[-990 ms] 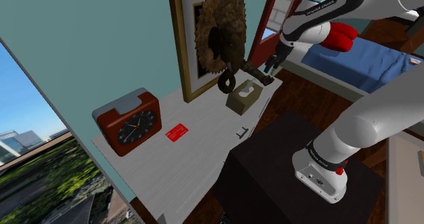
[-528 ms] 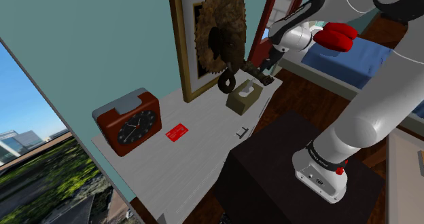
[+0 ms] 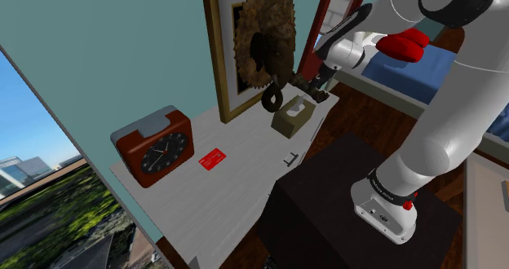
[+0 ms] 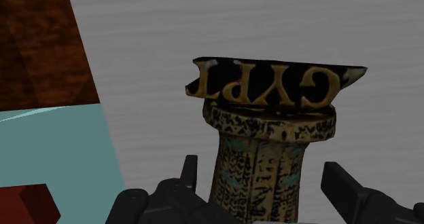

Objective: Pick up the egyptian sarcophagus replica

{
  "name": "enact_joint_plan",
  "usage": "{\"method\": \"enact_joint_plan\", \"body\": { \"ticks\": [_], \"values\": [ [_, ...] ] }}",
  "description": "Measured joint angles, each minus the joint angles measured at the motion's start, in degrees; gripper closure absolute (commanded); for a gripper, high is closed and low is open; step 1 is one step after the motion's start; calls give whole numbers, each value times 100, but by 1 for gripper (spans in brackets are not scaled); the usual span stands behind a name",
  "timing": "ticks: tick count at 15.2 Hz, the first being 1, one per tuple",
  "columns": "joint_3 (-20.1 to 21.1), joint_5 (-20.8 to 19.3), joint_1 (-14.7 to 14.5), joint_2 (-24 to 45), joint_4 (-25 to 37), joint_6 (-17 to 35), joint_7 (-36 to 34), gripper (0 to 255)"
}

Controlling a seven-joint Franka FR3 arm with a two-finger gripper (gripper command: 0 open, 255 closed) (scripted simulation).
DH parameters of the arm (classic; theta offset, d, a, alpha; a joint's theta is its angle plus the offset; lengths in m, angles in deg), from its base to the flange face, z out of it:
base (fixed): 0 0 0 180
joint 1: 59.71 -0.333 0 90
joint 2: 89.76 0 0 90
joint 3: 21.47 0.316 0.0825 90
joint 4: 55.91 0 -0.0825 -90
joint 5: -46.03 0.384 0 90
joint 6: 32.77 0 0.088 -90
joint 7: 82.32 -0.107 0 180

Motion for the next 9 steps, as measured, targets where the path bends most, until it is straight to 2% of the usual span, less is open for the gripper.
{"method": "enact_joint_plan", "body": {
  "ticks": [2,3,9],
  "values": [
    [78,150,44,131,6,110,118,0],
    [95,181,56,168,23,126,141,255],
    [115,217,70,199,35,144,172,255]
  ]
}}
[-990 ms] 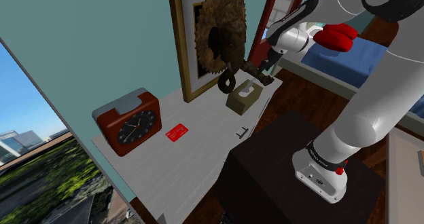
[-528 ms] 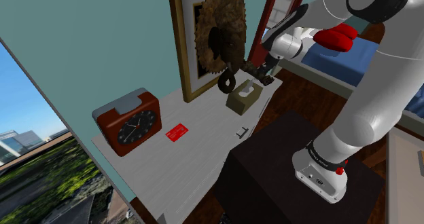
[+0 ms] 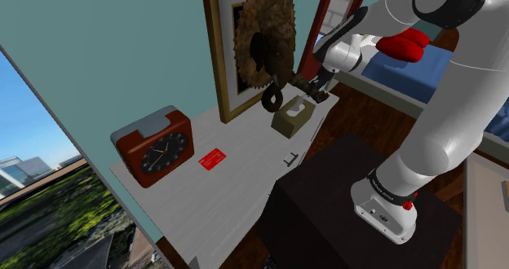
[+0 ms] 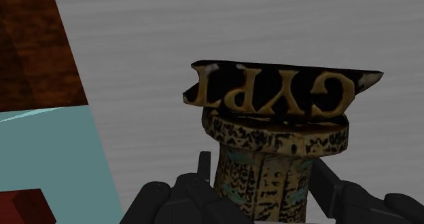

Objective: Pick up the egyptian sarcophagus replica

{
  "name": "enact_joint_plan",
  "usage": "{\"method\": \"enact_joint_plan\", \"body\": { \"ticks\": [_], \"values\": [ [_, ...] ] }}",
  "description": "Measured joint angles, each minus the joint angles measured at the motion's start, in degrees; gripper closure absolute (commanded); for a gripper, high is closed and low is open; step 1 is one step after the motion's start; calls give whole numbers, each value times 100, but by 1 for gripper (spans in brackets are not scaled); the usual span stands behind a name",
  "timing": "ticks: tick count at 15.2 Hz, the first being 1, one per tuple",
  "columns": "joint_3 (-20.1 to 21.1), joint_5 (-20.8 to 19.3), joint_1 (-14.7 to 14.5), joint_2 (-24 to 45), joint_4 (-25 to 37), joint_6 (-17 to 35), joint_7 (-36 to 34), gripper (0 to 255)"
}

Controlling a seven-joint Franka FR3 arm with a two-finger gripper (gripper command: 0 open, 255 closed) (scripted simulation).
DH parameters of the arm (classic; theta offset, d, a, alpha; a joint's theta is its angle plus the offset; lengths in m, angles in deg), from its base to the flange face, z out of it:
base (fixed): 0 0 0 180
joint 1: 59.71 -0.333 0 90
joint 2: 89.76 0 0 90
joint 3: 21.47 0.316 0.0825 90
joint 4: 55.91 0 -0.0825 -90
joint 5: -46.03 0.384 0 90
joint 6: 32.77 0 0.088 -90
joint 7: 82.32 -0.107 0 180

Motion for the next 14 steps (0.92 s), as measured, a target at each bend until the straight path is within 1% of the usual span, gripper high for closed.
{"method": "enact_joint_plan", "body": {
  "ticks": [5,14],
  "values": [
    [-30,-52,-22,-52,-19,-27,-45,255],
    [-327,-694,-212,-628,-38,-506,-570,255]
  ]
}}
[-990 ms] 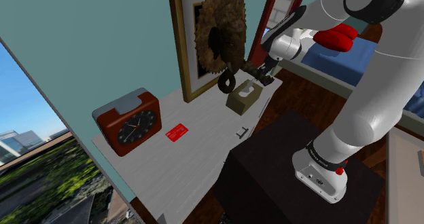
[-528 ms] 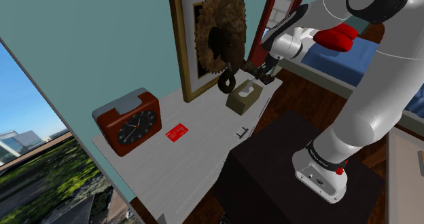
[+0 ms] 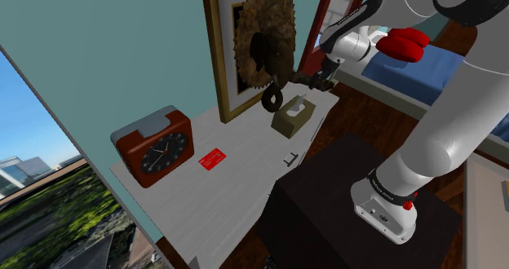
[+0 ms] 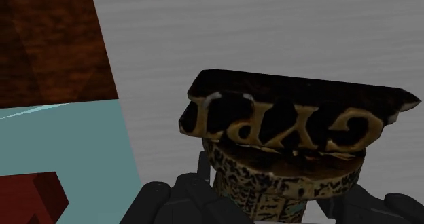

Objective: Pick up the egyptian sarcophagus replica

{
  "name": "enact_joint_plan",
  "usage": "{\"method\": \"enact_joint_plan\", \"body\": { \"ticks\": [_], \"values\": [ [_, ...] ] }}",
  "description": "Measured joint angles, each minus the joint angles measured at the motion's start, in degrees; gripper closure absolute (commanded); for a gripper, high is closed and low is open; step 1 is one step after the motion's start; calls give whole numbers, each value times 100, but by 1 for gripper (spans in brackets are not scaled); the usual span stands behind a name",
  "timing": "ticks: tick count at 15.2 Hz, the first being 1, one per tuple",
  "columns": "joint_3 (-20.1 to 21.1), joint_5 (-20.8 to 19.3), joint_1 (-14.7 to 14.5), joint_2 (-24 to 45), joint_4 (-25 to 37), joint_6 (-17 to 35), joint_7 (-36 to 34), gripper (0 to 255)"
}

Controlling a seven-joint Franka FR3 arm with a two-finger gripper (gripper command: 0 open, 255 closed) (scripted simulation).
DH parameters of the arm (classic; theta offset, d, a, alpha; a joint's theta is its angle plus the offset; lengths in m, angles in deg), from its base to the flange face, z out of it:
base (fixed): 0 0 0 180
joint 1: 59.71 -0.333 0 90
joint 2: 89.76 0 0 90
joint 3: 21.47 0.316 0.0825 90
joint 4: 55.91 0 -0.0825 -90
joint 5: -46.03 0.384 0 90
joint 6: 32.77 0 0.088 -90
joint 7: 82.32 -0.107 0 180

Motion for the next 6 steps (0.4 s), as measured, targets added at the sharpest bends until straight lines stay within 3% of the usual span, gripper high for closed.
{"method": "enact_joint_plan", "body": {
  "ticks": [6],
  "values": [
    [-125,-409,-78,-377,27,-343,-341,255]
  ]
}}
